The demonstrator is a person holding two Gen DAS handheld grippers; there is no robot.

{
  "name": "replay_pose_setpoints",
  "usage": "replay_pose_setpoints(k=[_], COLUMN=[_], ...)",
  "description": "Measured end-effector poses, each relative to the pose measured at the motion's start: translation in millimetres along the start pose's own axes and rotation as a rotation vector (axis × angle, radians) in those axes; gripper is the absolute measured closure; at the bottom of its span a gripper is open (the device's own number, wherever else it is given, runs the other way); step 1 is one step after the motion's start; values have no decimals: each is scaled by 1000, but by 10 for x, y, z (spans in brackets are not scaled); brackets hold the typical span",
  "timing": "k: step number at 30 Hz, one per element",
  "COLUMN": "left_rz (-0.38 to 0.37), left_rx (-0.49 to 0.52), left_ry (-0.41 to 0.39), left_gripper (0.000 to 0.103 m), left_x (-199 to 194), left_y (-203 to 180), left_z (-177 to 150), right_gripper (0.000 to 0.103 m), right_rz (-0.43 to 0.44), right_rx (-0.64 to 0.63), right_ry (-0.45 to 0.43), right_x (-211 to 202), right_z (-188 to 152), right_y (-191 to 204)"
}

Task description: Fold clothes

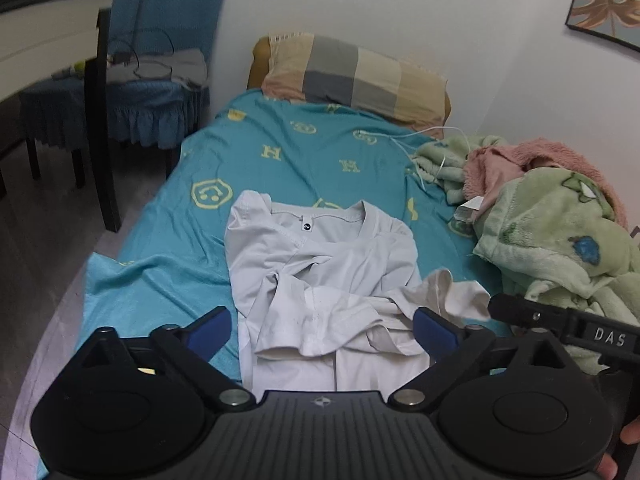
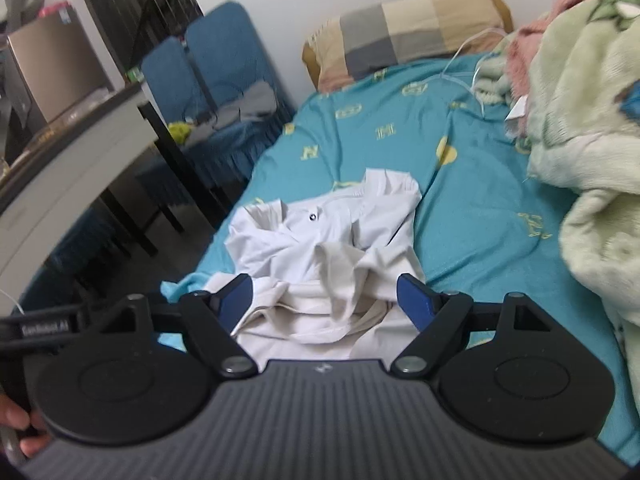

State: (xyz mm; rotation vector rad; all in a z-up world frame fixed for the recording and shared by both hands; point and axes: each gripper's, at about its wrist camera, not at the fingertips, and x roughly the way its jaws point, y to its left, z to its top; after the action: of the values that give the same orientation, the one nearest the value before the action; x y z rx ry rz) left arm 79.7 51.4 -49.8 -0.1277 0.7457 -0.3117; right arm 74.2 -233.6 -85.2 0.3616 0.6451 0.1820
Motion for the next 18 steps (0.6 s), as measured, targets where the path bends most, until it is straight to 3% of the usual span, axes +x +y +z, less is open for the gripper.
replay_pose_setpoints(k=[8, 18], left_rz=[27, 3], left_rx=[62, 42], left_ry=[-57, 38], left_gripper=[0, 0], left_x=[-409, -205], left_y=[-146, -108], left_z=[-274, -347], right_gripper=[22, 22], right_rz=[-16, -40], right_rx=[-113, -104], right_ry=[-70, -54], right_x=[-375, -280], right_z=[-223, -255], right_y=[235, 219])
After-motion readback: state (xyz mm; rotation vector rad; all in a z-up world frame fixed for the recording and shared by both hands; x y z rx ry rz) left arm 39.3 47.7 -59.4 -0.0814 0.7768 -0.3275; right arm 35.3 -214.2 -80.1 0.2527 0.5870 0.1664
